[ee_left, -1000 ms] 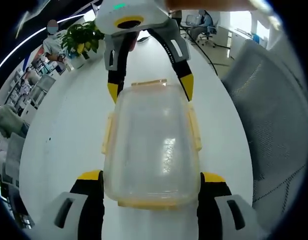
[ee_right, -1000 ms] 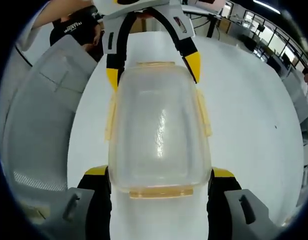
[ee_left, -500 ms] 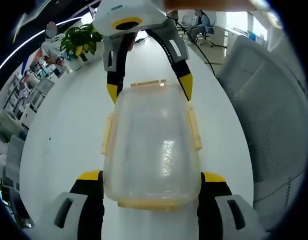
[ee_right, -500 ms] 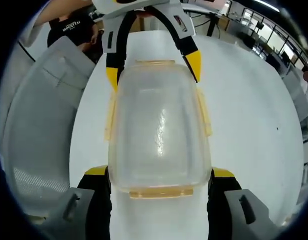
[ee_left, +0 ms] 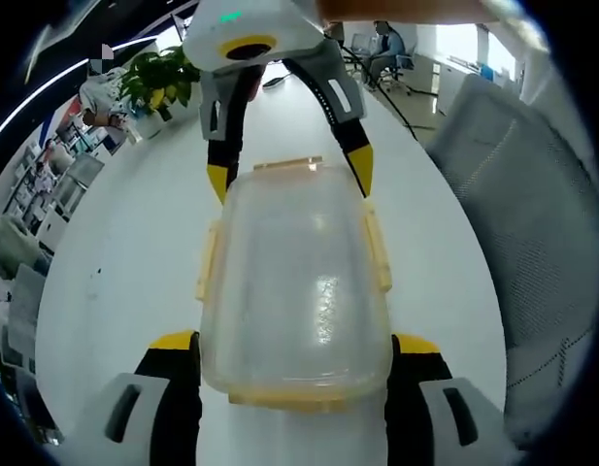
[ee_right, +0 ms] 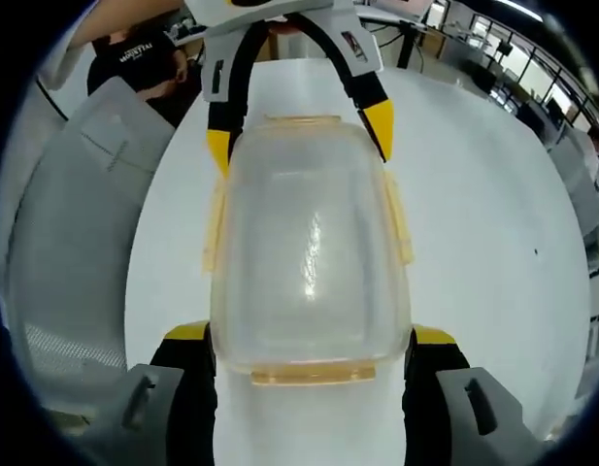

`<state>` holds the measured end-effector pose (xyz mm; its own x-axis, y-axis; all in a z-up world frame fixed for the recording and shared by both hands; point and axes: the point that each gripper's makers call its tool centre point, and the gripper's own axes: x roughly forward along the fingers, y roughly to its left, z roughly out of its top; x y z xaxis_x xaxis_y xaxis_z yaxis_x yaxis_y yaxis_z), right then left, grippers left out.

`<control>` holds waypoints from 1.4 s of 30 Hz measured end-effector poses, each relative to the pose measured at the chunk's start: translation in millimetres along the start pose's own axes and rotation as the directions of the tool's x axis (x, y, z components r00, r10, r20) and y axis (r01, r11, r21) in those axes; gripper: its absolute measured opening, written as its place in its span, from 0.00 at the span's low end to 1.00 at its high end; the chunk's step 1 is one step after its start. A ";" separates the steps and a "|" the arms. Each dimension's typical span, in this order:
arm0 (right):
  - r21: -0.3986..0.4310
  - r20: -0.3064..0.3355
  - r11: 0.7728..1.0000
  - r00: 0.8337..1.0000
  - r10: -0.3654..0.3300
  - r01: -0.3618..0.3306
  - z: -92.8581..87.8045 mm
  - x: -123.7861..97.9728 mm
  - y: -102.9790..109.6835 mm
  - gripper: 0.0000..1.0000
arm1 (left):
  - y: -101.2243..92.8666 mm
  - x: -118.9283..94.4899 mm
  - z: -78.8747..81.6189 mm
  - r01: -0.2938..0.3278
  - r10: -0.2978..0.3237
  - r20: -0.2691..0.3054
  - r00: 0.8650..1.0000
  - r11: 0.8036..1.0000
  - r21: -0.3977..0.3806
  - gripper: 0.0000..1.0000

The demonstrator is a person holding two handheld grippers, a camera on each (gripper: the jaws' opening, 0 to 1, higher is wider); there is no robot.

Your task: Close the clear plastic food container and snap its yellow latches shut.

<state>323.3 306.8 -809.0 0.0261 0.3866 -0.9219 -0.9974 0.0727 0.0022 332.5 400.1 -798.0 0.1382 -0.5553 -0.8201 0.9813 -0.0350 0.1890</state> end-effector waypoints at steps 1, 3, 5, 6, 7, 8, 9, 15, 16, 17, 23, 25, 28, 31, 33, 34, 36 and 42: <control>0.001 0.000 1.000 1.000 0.000 0.000 0.2 0.0 -2.9 0.76 | 3.3 0.4 -0.5 0.001 -0.001 0.001 1.000 1.000 0.000 0.75; 0.003 0.003 1.000 1.000 -0.001 0.001 1.0 0.4 -10.8 0.76 | 11.2 1.4 -1.8 0.002 -0.002 -0.001 1.000 1.000 0.001 0.75; 0.004 0.005 1.000 1.000 -0.001 0.001 1.9 0.8 -18.1 0.76 | 16.6 2.2 -2.6 0.003 -0.003 -0.006 1.000 1.000 0.003 0.75; 0.004 0.006 1.000 1.000 -0.001 0.001 2.2 0.9 -21.1 0.76 | 21.0 3.0 -3.2 0.003 -0.003 -0.008 1.000 1.000 0.003 0.75; 0.004 0.006 1.000 1.000 0.000 0.000 2.4 1.0 -25.5 0.76 | 23.8 3.4 -3.7 0.004 -0.004 -0.010 1.000 1.000 0.003 0.75; 0.004 0.007 1.000 1.000 0.000 0.000 2.4 0.9 -26.7 0.76 | 26.4 3.9 -4.0 0.006 -0.005 -0.011 1.000 1.000 0.004 0.75; 0.005 0.010 1.000 1.000 0.000 0.000 2.8 1.0 -30.5 0.76 | 30.4 4.4 -4.8 0.007 -0.007 -0.013 1.000 1.000 0.005 0.75; 0.010 0.019 1.000 1.000 0.001 -0.001 3.9 1.1 -48.4 0.76 | 47.4 6.9 -7.1 0.010 -0.010 -0.005 1.000 1.000 0.004 0.75; 0.010 0.020 1.000 1.000 0.001 -0.001 4.1 1.1 -50.6 0.76 | 49.7 7.5 -7.1 0.010 -0.010 -0.005 1.000 1.000 0.004 0.75; 0.011 0.021 1.000 1.000 0.002 -0.002 4.2 1.2 -52.0 0.76 | 51.4 7.8 -7.2 0.010 -0.010 -0.005 1.000 1.000 0.004 0.75; 0.025 0.025 1.000 1.000 0.016 -0.017 4.4 2.1 -58.6 0.77 | 58.6 9.9 -7.9 0.021 -0.021 -0.027 0.999 1.000 0.017 0.75; 0.029 0.025 0.999 0.999 0.021 -0.022 4.0 2.3 -60.0 0.77 | 59.9 10.2 -8.1 0.023 -0.022 -0.027 0.999 1.000 0.019 0.76; 0.032 0.025 0.999 0.999 0.026 -0.027 3.8 2.5 -59.7 0.78 | 60.4 10.4 -8.1 0.025 -0.025 -0.023 0.999 1.000 0.016 0.76; 0.033 0.027 0.999 0.999 0.031 -0.032 3.5 2.5 -59.1 0.78 | 60.5 10.7 -8.0 0.028 -0.028 -0.024 0.999 0.999 0.016 0.76; 0.032 0.026 0.999 0.999 0.031 -0.032 3.2 2.4 -59.0 0.78 | 60.2 10.7 -7.8 0.029 -0.029 -0.024 0.999 0.999 0.014 0.76; 0.032 0.026 0.999 0.999 0.030 -0.031 3.1 2.3 -59.0 0.78 | 60.3 10.7 -7.6 0.030 -0.030 -0.024 0.999 0.999 0.015 0.76; 0.033 0.031 0.999 0.999 0.029 -0.030 2.9 2.1 -59.1 0.78 | 60.3 10.7 -7.3 0.031 -0.031 -0.019 0.999 0.999 0.015 0.76; 0.031 0.018 0.999 1.000 0.017 -0.018 2.5 3.9 -59.5 0.80 | 60.4 10.4 -6.5 0.019 -0.019 -0.012 1.000 1.000 0.018 0.77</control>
<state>382.9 306.3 -811.8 0.0103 0.4042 -0.9146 -0.9951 0.0940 0.0304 394.0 397.7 -798.6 0.1210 -0.5444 -0.8301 0.9813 -0.0606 0.1828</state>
